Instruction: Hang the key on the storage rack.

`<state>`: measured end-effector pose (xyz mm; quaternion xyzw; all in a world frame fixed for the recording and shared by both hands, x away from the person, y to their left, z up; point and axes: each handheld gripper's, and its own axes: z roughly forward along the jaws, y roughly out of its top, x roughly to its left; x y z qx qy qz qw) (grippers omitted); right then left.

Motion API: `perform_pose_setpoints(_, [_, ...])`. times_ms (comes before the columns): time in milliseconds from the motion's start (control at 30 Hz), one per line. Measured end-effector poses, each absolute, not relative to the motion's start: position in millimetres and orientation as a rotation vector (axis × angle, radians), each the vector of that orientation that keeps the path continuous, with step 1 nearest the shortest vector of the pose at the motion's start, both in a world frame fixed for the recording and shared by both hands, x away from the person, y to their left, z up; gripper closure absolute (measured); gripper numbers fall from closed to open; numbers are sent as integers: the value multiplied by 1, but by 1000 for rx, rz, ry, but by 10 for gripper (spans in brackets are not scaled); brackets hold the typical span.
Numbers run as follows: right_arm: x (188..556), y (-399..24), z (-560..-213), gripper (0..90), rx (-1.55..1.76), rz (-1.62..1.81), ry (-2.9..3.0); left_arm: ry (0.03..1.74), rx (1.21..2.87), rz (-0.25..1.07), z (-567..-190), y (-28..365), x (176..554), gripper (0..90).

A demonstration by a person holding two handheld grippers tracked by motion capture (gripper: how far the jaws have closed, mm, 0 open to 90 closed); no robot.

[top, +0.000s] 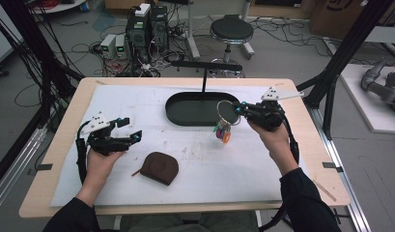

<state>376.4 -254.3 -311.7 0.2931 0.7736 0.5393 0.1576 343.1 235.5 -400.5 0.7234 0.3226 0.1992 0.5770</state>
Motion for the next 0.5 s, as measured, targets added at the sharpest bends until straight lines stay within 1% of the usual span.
perform_pose_setpoints(500, [398, -266, -285, 886, 846, 1514, 2140, 753, 1696, 465, -401, 236, 344, 230])
